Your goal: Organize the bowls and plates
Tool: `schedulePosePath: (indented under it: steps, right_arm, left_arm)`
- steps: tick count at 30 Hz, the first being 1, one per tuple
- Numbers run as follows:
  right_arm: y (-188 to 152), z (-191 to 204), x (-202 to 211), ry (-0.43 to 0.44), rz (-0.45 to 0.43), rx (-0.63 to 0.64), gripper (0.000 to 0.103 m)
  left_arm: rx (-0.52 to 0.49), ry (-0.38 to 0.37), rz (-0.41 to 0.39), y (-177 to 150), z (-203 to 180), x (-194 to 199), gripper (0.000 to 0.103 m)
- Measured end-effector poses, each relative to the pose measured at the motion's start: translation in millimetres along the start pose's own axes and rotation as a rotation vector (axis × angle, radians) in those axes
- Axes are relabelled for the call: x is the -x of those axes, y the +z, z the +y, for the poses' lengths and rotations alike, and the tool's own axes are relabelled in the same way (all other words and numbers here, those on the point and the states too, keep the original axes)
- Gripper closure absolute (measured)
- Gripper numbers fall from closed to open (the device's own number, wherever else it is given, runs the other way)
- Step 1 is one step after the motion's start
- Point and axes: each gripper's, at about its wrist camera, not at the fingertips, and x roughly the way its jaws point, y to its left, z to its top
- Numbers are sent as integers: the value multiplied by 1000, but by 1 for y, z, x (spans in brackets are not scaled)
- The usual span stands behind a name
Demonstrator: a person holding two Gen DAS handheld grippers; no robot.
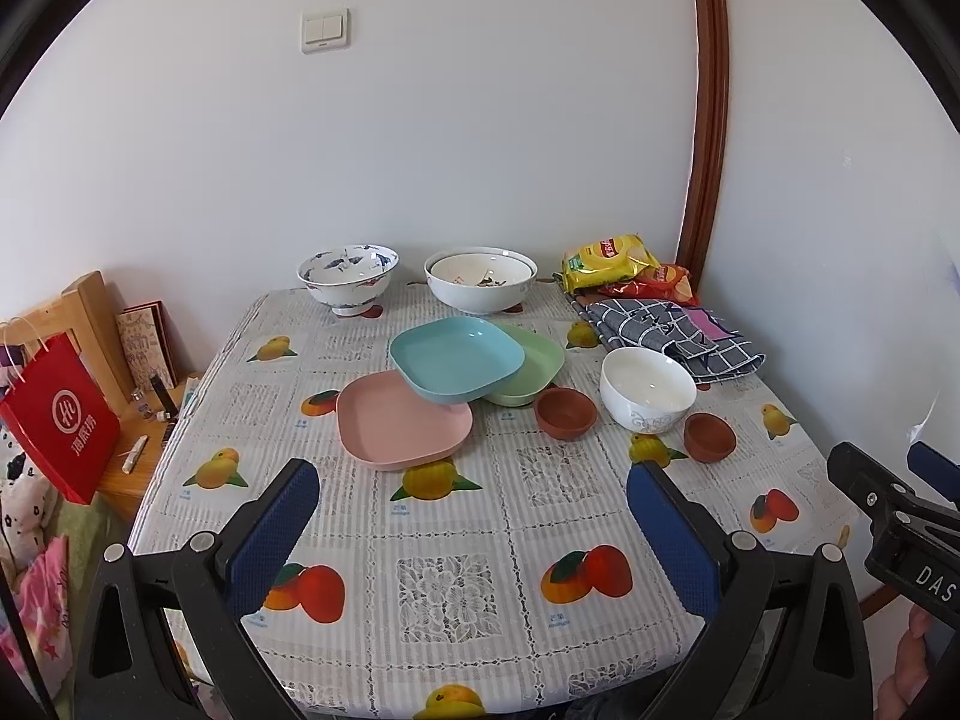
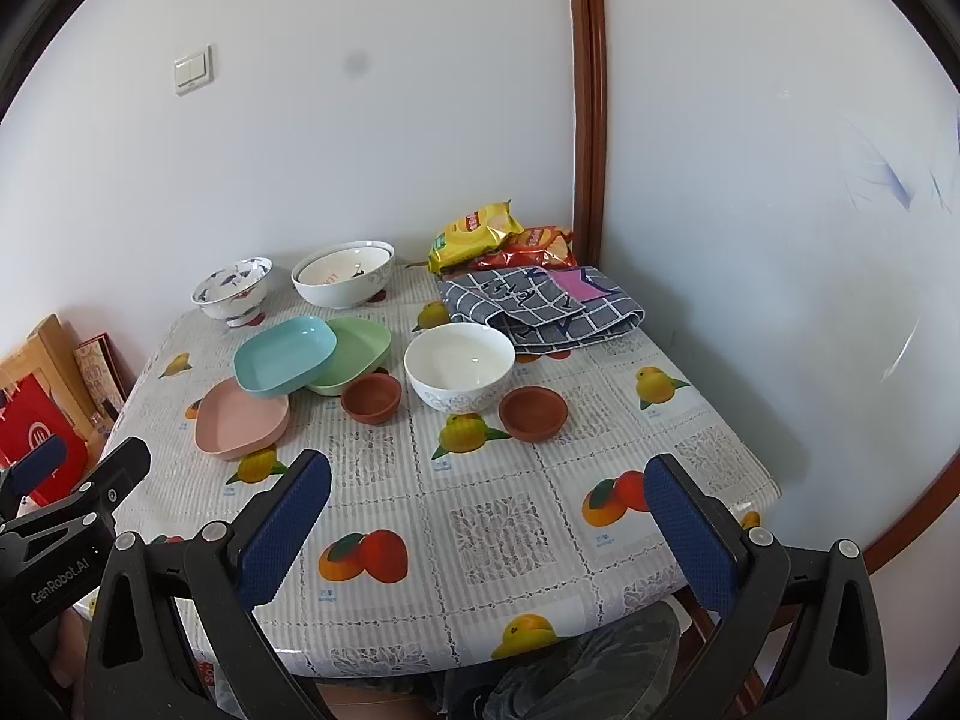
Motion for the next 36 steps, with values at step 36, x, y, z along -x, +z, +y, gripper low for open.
schedulePosePath:
  steps: [36]
  right_arm:
    - [-1,2,4,5,-12,6,0]
  left_arm:
    - [0,2,-6,-2,-1,2,0]
